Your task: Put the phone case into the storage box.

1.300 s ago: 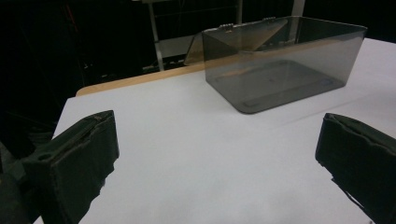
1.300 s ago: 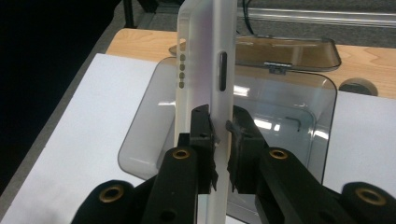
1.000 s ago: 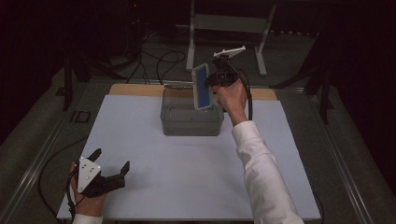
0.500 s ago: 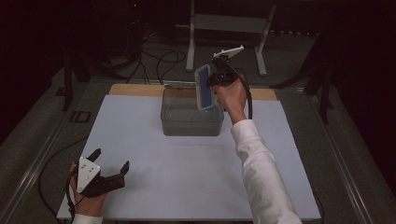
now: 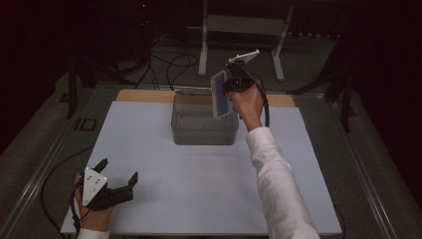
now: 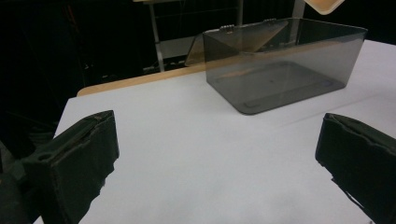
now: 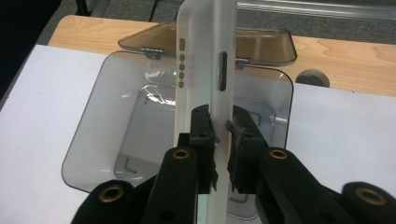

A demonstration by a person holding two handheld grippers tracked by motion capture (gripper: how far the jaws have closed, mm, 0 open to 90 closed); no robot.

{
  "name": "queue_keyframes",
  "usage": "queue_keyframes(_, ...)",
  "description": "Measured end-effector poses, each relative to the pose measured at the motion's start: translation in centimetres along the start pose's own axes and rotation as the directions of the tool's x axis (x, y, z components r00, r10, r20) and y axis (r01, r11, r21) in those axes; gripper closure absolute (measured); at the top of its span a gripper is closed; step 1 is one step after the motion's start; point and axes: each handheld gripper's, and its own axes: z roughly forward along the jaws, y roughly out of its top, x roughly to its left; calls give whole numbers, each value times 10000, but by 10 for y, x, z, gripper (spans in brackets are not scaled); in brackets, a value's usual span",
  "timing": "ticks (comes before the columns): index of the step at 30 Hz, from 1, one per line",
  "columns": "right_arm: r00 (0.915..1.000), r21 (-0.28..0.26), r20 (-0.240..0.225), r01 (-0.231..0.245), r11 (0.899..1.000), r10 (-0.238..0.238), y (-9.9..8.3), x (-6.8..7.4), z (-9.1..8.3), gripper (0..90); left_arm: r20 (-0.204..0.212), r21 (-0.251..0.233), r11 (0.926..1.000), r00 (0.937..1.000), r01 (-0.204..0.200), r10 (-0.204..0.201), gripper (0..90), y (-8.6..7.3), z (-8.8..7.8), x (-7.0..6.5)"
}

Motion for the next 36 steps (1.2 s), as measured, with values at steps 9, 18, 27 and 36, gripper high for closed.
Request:
queue_keyframes(9, 9998, 139, 170, -142, 9998, 140, -3, -9, 5, 819, -9, -8, 10000, 10000, -37, 37, 5, 0, 0, 0)
queue_keyframes(18, 9992, 287, 172, -364, 9989, 359, -7, -15, 13, 818, -29, -4, 10000, 10000, -34, 34, 4, 0, 0, 0)
queue_keyframes(27, 9986, 444, 165, -501, 9978, 494, -10, -18, 21, 817, -32, -31, 10000, 10000, -15, 15, 5, 0, -1, 0)
queue_keyframes(36, 9979, 638, 336, -568, 9963, 547, -15, -25, 31, 816, -37, -15, 10000, 10000, 14, -14, 5, 0, -1, 0)
